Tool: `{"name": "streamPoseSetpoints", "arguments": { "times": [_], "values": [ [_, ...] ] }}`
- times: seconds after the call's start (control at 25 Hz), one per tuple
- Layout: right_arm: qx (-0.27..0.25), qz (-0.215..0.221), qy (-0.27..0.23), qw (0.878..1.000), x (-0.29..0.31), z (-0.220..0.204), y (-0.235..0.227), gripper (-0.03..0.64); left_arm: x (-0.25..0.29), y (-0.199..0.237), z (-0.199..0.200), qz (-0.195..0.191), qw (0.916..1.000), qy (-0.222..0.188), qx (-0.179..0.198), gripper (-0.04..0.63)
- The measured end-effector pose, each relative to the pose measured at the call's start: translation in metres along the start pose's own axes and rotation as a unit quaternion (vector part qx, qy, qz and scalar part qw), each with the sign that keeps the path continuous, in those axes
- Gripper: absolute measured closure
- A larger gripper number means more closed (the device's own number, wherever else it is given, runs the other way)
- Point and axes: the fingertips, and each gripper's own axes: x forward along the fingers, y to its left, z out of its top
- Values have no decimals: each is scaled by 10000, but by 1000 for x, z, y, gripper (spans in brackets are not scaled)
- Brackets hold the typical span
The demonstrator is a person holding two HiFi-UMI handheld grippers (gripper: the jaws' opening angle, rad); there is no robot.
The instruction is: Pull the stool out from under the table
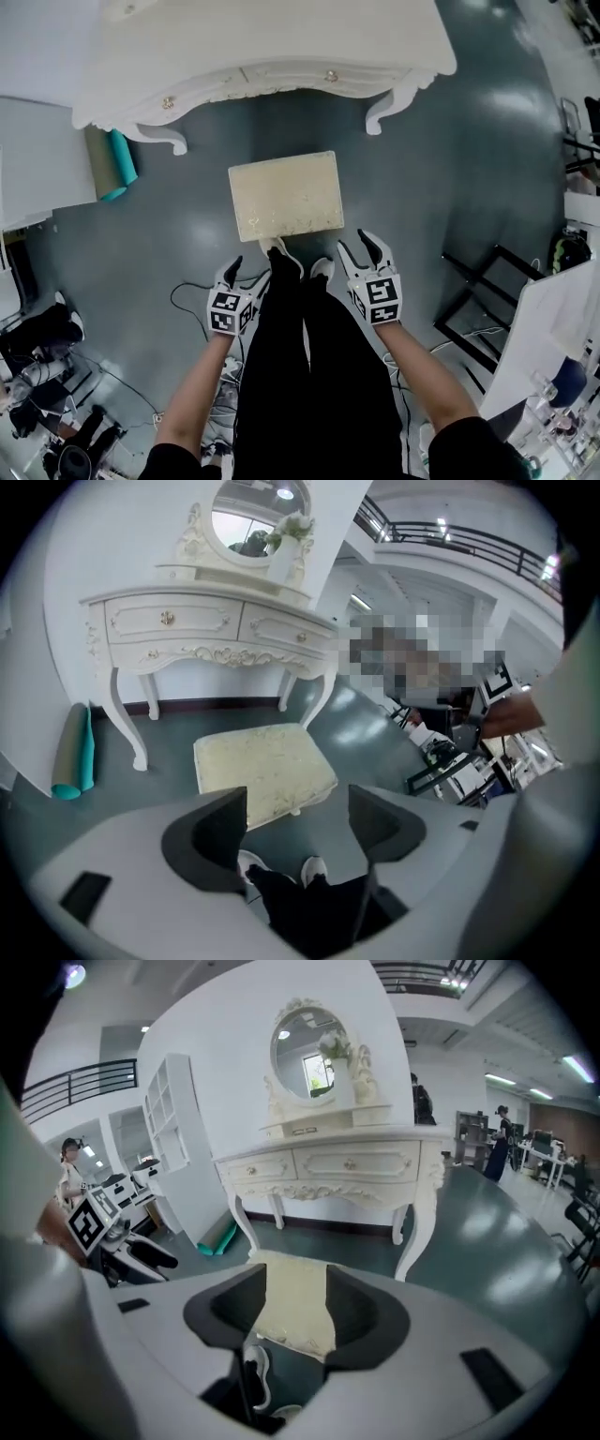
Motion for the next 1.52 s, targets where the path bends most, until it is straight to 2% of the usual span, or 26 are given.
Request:
{"name": "streamPoseSetpoints", "arguments": {
  "times": [0.2, 0.36, 0.52, 0.6, 0.72, 0.84, 1.0, 1.08, 1.16, 1.36, 1.44, 1.52],
  "values": [
    [201, -72, -504, 9985, -63, 70, 15, 417, -56, -51, 72, -109, 9973, -721, -91, 241],
    [418, 140, -1006, 9940, -108, 129, 37, 452, -105, -88, 133, -233, 9911, -1311, -67, 252],
    [314, 466, -1472, 9875, -152, 185, 65, 471, -153, -121, 186, -246, 9807, -1936, 142, 265],
    [124, 416, -1753, 9836, -175, 212, 71, 482, -173, -137, 208, -320, 9756, -2168, 105, 287],
    [6, 259, -2177, 9757, -205, 247, 74, 541, -202, -155, 239, -459, 9673, -2494, -30, 306],
    [-104, 215, -2450, 9692, -229, 269, 80, 565, -230, -175, 267, -566, 9574, -2829, 97, 333],
    [-208, 321, -2576, 9655, -242, 282, 88, 586, -256, -193, 293, -841, 9440, -3189, -112, 378],
    [-184, 439, -2631, 9636, -247, 290, 92, 587, -267, -201, 303, -859, 9385, -3341, -111, 452],
    [-268, 521, -2731, 9602, -253, 301, 99, 588, -277, -207, 311, -858, 9341, -3464, 56, 553],
    [-469, 606, -2918, 9534, -267, 327, 111, 588, -296, -228, 318, -684, 9268, -3654, 529, 580],
    [-530, 535, -3027, 9501, -274, 334, 110, 589, -300, -241, 321, -728, 9260, -3655, 595, 581],
    [-556, 456, -3079, 9487, -279, 335, 107, 598, -304, -251, 326, -722, 9216, -3753, 675, 581]
  ]
}}
